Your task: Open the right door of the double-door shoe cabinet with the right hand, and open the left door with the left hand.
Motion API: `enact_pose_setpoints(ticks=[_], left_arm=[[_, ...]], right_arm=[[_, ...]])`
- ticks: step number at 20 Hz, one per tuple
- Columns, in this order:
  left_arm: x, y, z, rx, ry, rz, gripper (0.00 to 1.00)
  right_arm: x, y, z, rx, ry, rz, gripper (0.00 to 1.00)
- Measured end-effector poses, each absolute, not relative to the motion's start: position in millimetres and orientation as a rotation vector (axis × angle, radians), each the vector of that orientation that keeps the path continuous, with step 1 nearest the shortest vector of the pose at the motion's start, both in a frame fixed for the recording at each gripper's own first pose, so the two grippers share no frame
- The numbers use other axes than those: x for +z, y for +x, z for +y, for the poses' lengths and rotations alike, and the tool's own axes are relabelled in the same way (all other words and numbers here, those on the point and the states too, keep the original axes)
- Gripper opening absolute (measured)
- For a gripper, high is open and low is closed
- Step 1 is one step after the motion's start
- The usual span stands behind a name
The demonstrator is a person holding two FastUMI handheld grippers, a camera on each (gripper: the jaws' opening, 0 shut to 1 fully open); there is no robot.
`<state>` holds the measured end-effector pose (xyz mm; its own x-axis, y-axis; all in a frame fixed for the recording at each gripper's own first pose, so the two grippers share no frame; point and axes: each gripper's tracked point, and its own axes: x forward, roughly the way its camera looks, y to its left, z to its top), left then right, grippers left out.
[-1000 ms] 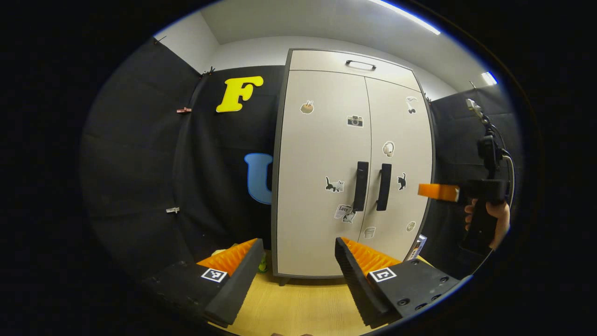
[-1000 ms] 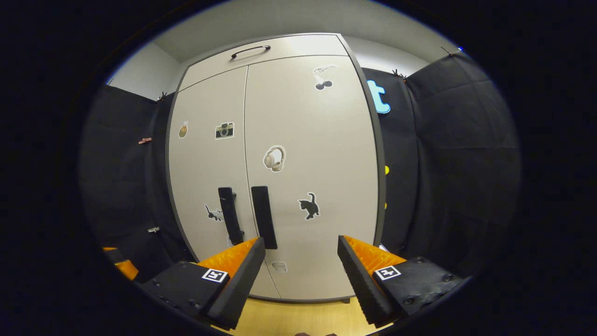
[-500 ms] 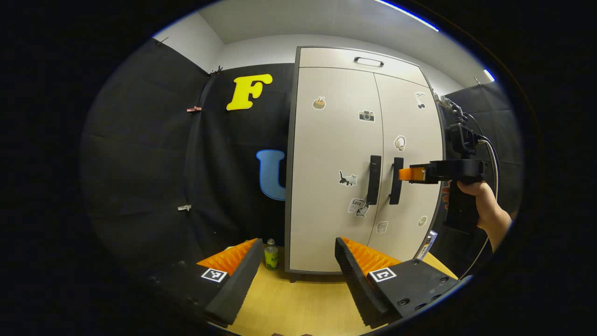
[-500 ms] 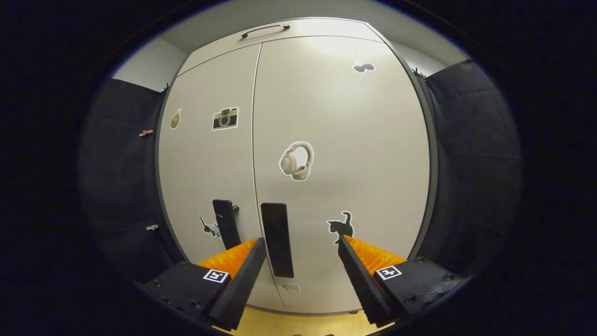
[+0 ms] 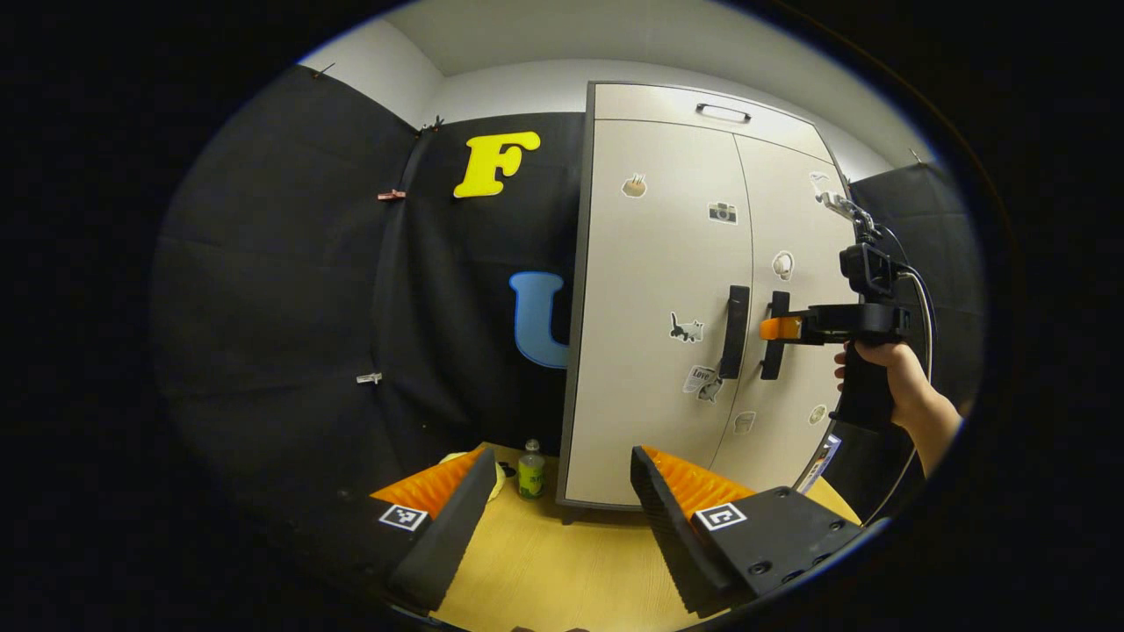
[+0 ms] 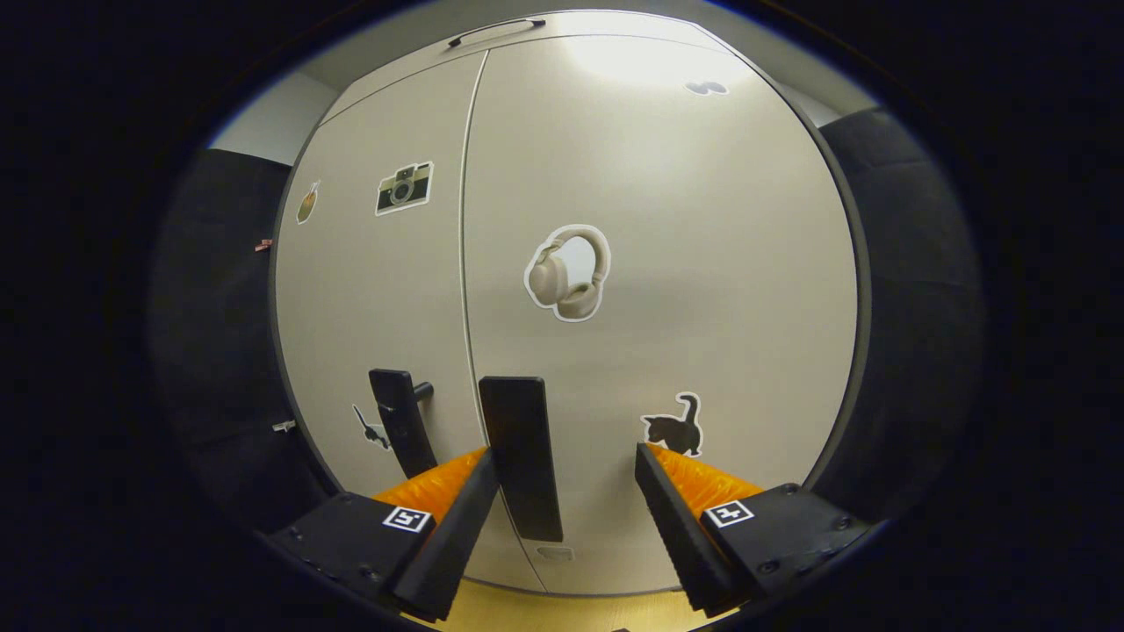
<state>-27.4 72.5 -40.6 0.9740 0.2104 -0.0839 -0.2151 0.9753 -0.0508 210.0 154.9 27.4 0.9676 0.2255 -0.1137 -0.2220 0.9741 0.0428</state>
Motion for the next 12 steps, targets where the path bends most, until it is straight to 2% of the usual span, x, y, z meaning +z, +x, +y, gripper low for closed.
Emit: enact_pose_setpoints(ticks=[1, 3, 6, 7, 10, 12], left_arm=[[-42, -28, 74, 0.218, -0.060, 0.078, 0.95], [-43, -28, 74, 0.221, -0.056, 0.079, 0.95], [-42, -28, 75, 0.221, -0.056, 0.079, 0.95], [-43, -28, 74, 0.220, -0.057, 0.078, 0.95], [-44, -31, 75, 0.219, -0.058, 0.079, 0.95], [-47, -34, 75, 0.217, -0.060, 0.086, 0.95]], right_arm=[[28, 211, 158, 0.238, 0.035, 0.121, 0.94], [27, 210, 168, 0.262, 0.042, 0.134, 0.81], [27, 208, 177, 0.261, 0.015, 0.133, 0.45], [27, 208, 176, 0.250, 0.001, 0.128, 0.39], [26, 207, 176, 0.255, 0.006, 0.135, 0.39], [26, 206, 176, 0.276, -0.012, 0.129, 0.34]])
